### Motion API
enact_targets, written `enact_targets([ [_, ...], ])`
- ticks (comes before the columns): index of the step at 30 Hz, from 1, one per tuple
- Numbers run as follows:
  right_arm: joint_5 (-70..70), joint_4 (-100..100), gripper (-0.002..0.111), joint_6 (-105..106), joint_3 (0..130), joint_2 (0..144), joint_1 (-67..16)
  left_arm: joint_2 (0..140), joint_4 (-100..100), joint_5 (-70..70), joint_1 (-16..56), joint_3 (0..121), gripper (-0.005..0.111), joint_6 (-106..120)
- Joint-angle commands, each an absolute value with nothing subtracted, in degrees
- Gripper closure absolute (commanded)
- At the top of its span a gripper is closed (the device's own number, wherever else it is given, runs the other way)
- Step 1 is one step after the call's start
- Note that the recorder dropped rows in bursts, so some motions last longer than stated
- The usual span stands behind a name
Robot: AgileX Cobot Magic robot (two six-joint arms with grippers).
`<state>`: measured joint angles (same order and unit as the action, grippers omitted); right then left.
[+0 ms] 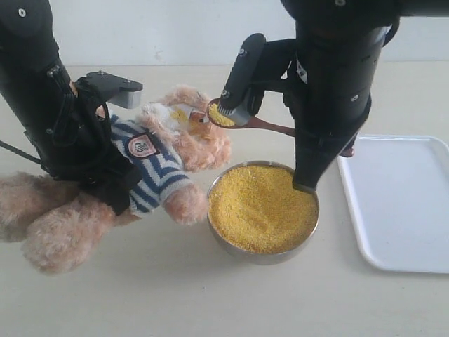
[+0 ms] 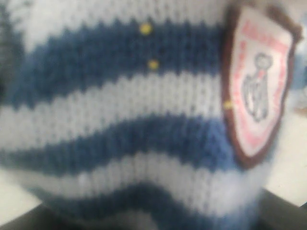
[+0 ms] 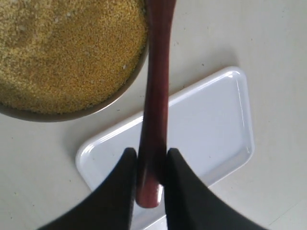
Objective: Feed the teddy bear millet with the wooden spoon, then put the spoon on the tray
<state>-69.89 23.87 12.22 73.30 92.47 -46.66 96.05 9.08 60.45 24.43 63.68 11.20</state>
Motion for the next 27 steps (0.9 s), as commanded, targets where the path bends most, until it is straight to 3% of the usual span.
enact_targets([
  [1,-70.0,22.4,0.109,12.5,75.9,93.6,-46.3,95.8,10.1,60.2,24.7,63.6,0.103,11.6],
  [22,-70.0,19.9,0.109,12.2,81.2,99.4,-47.5,95.8,10.7,60.2,24.7,63.6,0.103,12.5],
  [27,-70.0,30.1,0.109,7.2,81.2,101.6,-49.8,95.8,10.7,60.3,24.7,63.6,0.103,12.5],
])
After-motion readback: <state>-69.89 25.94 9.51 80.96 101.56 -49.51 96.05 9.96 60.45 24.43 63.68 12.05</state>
